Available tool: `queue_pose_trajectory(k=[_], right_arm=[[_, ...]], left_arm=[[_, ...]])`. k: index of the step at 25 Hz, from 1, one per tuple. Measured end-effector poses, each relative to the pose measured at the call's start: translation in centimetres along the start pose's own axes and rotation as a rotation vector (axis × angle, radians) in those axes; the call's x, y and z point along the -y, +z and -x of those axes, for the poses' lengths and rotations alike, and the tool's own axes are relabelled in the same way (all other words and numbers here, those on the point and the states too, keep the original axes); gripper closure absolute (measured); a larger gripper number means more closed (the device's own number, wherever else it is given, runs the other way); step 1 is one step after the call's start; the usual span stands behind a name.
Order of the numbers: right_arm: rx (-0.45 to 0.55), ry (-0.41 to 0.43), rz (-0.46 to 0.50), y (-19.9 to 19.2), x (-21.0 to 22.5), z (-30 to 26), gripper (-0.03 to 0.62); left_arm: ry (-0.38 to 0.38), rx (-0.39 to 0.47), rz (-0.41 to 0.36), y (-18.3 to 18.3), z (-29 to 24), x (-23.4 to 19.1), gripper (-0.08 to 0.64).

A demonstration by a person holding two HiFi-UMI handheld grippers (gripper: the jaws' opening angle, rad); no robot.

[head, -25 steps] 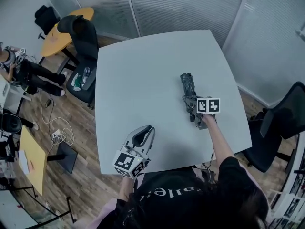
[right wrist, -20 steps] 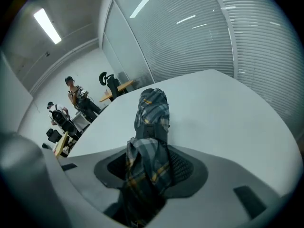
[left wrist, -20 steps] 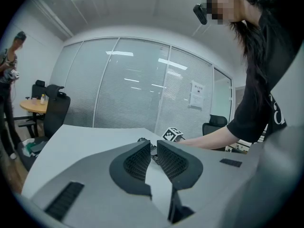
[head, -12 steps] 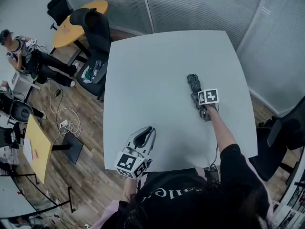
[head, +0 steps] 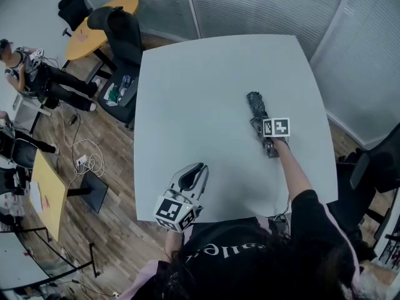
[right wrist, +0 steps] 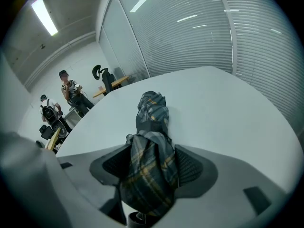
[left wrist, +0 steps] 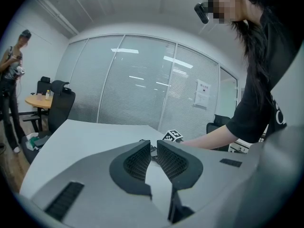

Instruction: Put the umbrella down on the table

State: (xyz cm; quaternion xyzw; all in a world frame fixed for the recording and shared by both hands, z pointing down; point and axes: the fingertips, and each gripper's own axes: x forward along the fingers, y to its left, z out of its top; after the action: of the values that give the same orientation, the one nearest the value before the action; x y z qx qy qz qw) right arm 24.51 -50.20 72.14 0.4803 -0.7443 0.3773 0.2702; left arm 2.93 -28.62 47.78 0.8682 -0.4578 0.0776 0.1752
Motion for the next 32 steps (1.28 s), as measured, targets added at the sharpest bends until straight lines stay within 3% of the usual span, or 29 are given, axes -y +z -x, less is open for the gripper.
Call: queue_pose_trajectory(k=[13, 20, 32], right_arm=[[0.233, 0.059, -0.052, 1.4, -2.5, 8.2, 0.319], [0.340, 0.204, -0.078, 0.8, -8.6, 13.6, 0.361], [0.404, 0.328, -0.114, -4.0, -20.0, 19.5, 0.425]], left_arm=[[-0.047, 0.009, -0.004, -0.1, 0.8, 0.4, 0.500], [-0.074, 0.025, -0.012, 0.2, 1.4, 0.2, 0.500], [-0.125, 0.038, -0.017, -0.4, 5.5, -0.6, 0.500]])
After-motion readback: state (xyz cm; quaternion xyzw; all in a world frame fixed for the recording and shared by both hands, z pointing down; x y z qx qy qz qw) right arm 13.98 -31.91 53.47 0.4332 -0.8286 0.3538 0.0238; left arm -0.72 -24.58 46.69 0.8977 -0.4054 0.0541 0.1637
